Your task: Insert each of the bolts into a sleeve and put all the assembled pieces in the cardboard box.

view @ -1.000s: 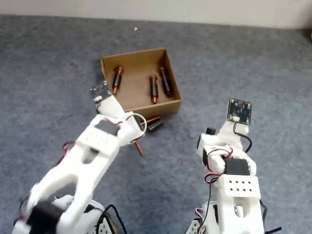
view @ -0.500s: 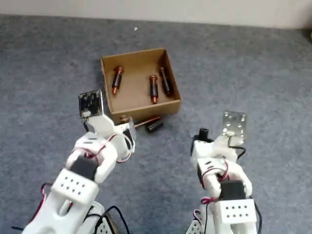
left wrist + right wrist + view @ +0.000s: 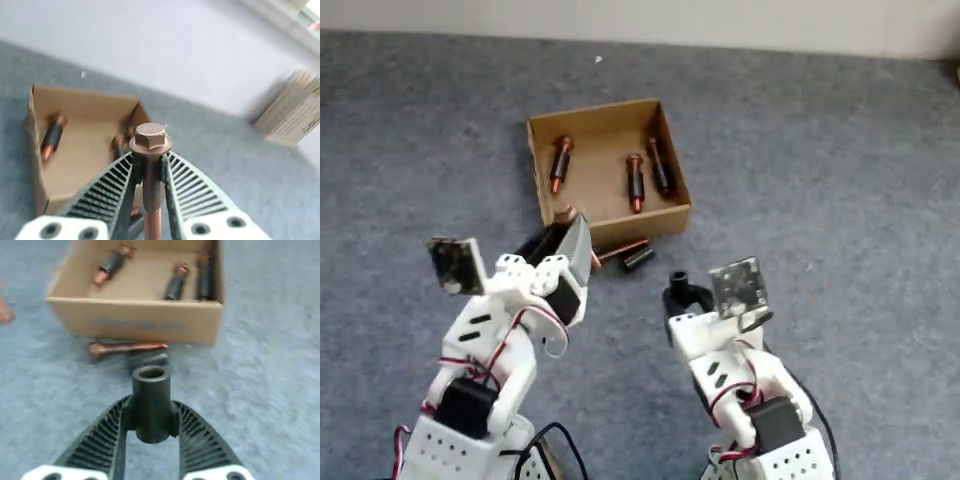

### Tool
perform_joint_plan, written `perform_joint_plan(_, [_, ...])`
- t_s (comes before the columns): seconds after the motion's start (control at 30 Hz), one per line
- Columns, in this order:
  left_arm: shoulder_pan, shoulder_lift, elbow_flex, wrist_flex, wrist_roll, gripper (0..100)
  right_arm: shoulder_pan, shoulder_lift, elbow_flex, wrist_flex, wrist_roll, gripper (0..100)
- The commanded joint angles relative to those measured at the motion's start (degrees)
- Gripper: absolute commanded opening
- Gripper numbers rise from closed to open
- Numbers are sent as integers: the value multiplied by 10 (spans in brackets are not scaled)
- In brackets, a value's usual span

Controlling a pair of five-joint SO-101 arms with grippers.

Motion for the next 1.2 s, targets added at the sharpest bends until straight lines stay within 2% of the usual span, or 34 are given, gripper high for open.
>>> perform_joint_plan(0.0, [4, -65, -5, -17, -11, 5, -51, -17, 3, -23, 25, 5])
perform_joint_plan(0.13, [37, -90, -5, -17, -13, 5, -81, -20, 17, -58, 50, 5])
perform_joint_plan(0.23, [76, -91, -4, -17, -44, 5, -100, -20, 31, -91, 67, 5])
perform_joint_plan(0.47, [115, -91, 7, -17, -52, 5, -105, -20, 62, -152, 108, 5])
perform_joint_plan(0.73, [117, -92, 65, -68, -52, 5, -106, -20, 59, -152, 109, 5])
perform_joint_plan(0.97, [118, -92, 50, -78, -48, 5, -106, -20, 63, -152, 109, 5])
perform_joint_plan(1.17, [155, -92, 65, -79, -51, 5, -106, -20, 63, -150, 109, 5])
